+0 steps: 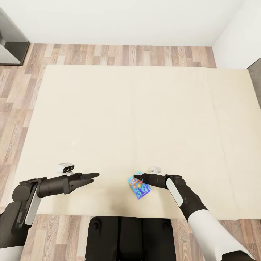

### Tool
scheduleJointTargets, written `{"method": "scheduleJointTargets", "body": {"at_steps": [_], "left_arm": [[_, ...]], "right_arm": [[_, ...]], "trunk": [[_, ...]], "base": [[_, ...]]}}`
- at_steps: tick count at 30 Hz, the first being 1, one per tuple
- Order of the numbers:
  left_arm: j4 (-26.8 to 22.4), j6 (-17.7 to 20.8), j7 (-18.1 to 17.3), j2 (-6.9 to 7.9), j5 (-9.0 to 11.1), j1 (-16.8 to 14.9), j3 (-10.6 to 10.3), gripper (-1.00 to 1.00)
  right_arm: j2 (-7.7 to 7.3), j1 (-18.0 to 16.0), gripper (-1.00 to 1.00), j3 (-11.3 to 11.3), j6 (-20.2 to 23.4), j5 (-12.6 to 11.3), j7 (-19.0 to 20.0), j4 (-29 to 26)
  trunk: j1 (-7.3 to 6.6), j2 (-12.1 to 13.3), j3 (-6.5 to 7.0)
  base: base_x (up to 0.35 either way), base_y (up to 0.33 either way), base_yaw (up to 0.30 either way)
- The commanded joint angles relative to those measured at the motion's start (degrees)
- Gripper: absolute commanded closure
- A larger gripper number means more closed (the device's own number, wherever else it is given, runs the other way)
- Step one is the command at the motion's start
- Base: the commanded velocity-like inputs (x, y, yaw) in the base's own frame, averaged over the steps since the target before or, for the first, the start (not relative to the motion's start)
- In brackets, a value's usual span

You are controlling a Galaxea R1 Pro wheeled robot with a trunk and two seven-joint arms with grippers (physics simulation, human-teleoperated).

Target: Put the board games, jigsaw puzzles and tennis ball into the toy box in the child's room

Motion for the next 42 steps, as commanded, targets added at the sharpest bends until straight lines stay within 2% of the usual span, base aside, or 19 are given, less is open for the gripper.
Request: {"method": "scheduleJointTargets", "body": {"at_steps": [1,18,37,42], "left_arm": [[-0.01,0.61,-0.22,0.02,-0.03,-0.01,-0.01,-1.0],[-0.01,0.61,-0.22,0.05,-0.07,-0.01,-0.01,-1.0],[-0.01,0.61,-0.22,0.2,-0.03,-0.01,0.07,-1.0],[-0.01,0.61,-0.22,0.16,-0.03,-0.01,0.02,-1.0]], "right_arm": [[0.0,-0.02,-1.0,-0.02,0.29,-0.12,0.02,-0.04],[-0.01,-0.02,-1.0,-0.02,0.4,-0.02,-0.01,0.02],[-1.31,0.0,-1.0,-0.1,3.11,0.05,0.23,-0.31],[-2.32,-0.06,-1.0,-0.09,3.51,-0.01,0.3,-0.42]], "trunk": [[0.03,-0.09,-0.06],[0.03,-0.09,-0.06],[0.03,-0.09,-0.06],[0.03,-0.09,-0.06]], "base": [[0.0,0.048,0.0],[0.0,0.034,0.0],[0.0,0.0,0.0],[0.0,0.0,0.0]]}}
